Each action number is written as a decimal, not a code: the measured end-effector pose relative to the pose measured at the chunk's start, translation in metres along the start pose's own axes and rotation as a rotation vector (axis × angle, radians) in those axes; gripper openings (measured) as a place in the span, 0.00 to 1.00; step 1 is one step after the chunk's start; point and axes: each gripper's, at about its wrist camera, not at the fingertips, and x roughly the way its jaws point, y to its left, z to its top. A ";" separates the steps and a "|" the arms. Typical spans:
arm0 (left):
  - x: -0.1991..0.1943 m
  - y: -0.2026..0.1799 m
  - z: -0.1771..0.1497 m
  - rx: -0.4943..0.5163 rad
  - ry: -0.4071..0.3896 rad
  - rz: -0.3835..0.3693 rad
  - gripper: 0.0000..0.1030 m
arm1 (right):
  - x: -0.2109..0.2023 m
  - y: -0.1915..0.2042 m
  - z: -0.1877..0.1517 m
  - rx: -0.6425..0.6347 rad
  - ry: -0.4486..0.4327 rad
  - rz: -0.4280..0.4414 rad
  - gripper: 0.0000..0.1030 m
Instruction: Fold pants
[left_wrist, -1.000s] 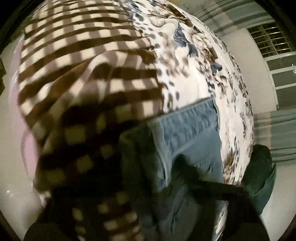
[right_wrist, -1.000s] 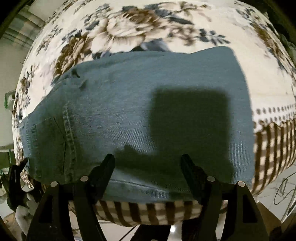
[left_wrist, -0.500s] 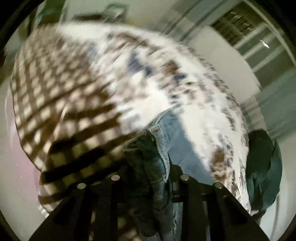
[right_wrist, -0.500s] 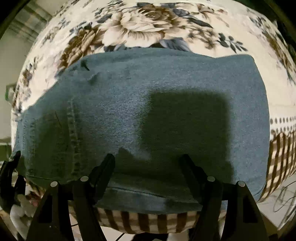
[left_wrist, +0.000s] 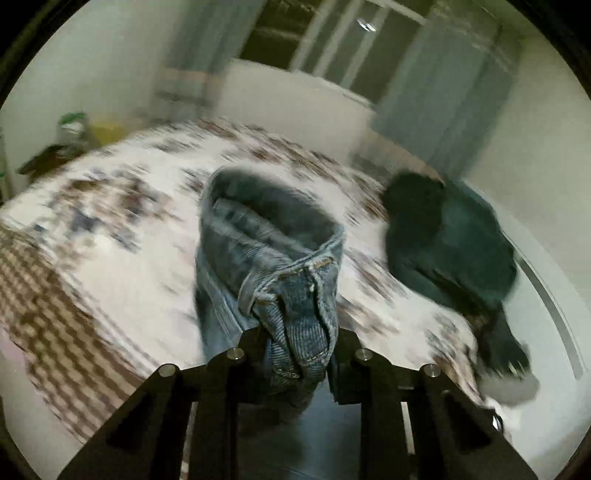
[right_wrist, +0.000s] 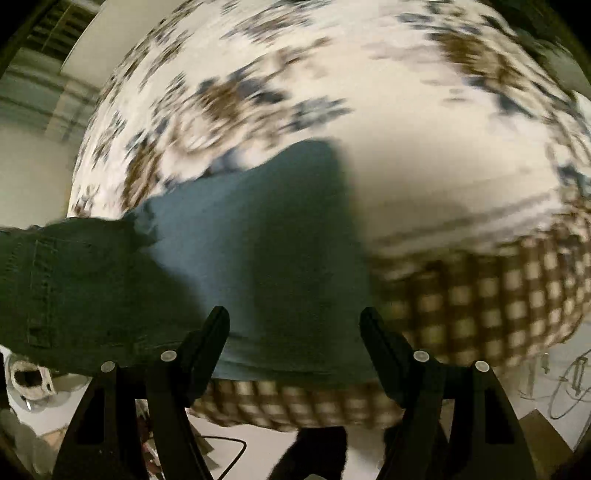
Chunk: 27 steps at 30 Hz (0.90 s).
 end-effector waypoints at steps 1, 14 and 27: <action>0.008 -0.018 -0.012 0.007 0.030 -0.024 0.19 | -0.007 -0.019 0.004 0.014 -0.006 -0.007 0.73; 0.127 -0.165 -0.187 0.334 0.522 -0.024 0.37 | -0.042 -0.236 0.011 0.219 -0.004 -0.083 0.76; 0.090 -0.049 -0.067 0.194 0.466 0.155 0.86 | -0.004 -0.172 0.070 0.181 0.048 0.386 0.98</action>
